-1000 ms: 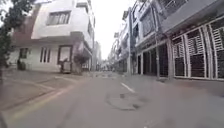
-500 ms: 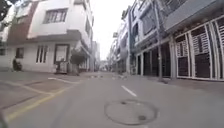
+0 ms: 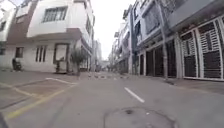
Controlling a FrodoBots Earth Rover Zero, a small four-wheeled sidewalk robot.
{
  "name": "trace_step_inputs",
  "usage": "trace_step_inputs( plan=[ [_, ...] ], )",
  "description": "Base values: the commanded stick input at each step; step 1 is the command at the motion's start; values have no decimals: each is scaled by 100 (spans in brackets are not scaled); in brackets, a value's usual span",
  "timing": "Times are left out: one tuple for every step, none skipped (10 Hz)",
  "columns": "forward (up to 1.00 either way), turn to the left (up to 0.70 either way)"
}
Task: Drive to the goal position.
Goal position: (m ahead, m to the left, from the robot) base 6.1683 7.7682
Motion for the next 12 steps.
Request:
trace_step_inputs(
  plan=[
    [85,0],
    [85,0],
    [85,0],
    [85,0],
    [85,0],
    [85,0],
    [85,0],
    [85,0],
    [85,0],
    [85,0],
    [85,0],
    [85,0]
  ],
)
